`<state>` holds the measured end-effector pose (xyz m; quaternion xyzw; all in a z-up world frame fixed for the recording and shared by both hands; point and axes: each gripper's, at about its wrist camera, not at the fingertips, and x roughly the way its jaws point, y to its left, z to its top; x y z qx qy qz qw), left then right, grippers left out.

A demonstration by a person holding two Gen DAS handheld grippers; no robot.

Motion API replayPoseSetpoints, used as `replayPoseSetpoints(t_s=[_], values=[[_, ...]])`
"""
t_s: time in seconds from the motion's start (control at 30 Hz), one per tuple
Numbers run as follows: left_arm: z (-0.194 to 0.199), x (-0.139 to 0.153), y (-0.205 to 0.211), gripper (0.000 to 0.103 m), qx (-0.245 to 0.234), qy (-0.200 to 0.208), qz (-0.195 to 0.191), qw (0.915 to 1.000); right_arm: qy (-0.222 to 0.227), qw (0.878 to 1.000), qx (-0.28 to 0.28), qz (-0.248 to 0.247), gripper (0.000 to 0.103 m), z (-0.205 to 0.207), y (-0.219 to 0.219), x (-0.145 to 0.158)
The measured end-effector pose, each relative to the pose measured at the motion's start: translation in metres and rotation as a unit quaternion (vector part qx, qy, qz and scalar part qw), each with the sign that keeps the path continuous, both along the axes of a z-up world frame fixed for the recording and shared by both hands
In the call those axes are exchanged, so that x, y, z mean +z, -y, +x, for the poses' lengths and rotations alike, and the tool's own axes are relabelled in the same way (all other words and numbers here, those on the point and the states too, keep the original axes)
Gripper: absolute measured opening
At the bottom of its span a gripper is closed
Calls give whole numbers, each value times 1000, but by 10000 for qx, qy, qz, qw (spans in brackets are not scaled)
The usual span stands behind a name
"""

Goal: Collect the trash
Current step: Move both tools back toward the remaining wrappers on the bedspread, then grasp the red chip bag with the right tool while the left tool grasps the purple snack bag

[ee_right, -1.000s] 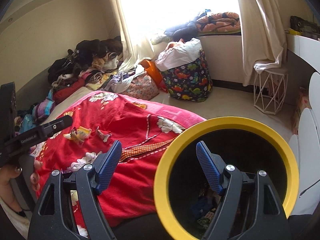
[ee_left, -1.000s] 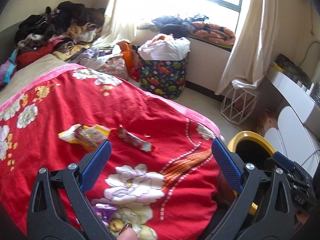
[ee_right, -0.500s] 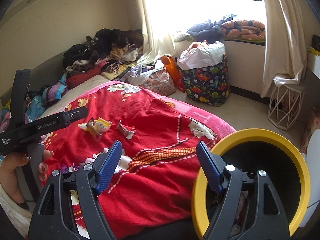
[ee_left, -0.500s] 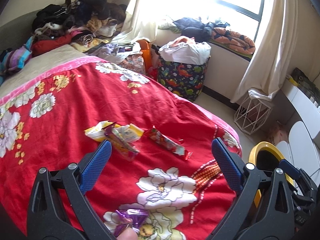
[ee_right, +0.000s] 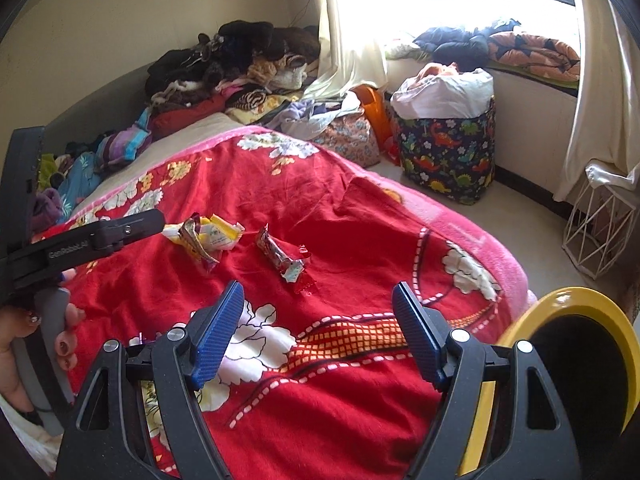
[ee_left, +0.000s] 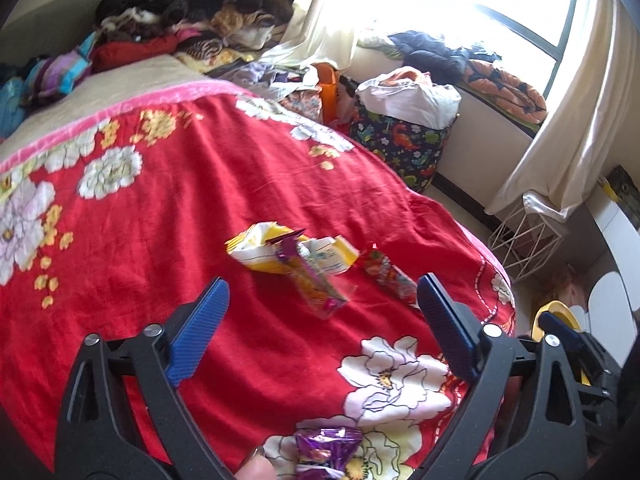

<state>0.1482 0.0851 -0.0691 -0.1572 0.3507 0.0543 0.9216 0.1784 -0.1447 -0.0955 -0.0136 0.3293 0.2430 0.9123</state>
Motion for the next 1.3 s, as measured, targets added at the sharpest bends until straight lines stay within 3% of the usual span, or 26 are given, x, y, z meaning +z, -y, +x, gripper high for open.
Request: replayPoseSetpoints(t_s=[0.27,0.57,0.67,0.73,0.83,0.97,1.1,1.3], values=[[10,-24,-6,65,-78,-316,-354,9988,-477,9982,120,-331,62,36,-28,-36],[28,-46,-10,59,-60,-570,-825,9949,-712,9968,237,-283,52,66,-46,-52],[32,-50,-10,59,-52,-597,-906,9941,-822,9954,369,-339,39,73,-54,-58],[34,-51,-10,56,-46,-618,-921,9938,-989,9936,460,-301,19,77,-58,-62],[38,-54,-11,56,16,-639,-1003,9929,-1058,9933,409,-211,8,73,-56,-65],[41,-56,-12,48,86,-657,-986,9929,-994,9947,265,17,5,55,-44,-60],[44,-61,-11,29,156,-720,-931,9929,-855,9959,141,251,5,36,-26,-51],[38,-56,-7,24,76,-655,-950,9933,-653,9970,81,420,4,10,-5,-38]])
